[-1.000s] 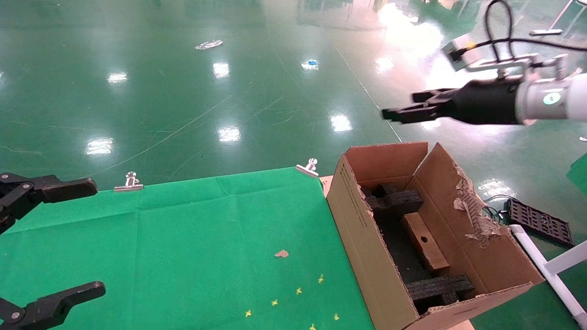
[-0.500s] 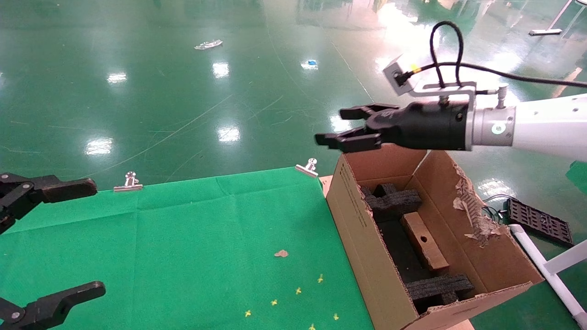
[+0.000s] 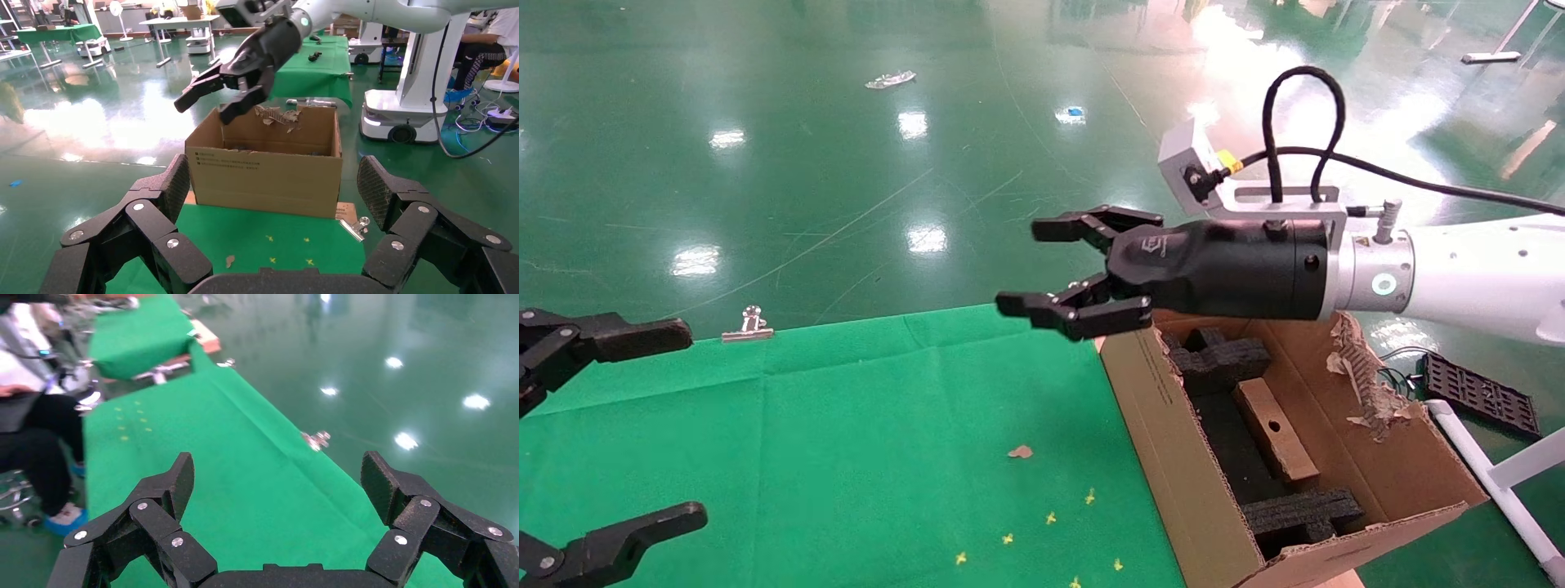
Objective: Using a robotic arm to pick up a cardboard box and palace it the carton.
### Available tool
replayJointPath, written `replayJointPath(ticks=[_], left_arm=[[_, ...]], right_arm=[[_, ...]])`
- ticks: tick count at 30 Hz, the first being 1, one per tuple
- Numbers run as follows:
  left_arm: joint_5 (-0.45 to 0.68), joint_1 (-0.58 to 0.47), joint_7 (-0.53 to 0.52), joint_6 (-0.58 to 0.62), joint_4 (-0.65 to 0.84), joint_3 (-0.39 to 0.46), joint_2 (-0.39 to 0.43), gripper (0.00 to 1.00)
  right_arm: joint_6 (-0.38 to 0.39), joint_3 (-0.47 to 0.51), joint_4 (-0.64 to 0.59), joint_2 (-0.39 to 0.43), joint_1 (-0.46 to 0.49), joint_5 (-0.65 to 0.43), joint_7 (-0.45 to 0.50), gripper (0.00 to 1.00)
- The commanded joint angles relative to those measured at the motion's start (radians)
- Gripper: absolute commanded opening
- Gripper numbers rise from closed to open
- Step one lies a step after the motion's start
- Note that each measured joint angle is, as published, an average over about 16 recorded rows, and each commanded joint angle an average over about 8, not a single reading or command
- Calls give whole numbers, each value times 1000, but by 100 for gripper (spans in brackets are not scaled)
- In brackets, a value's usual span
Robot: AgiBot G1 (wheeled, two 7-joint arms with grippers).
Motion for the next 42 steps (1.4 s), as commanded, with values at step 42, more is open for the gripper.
replayJointPath(ticks=[42], left_arm=[[-1,0,1,-1,0,1,-1,100]], right_arm=[[-119,391,397,19,-354,101,-55,100]])
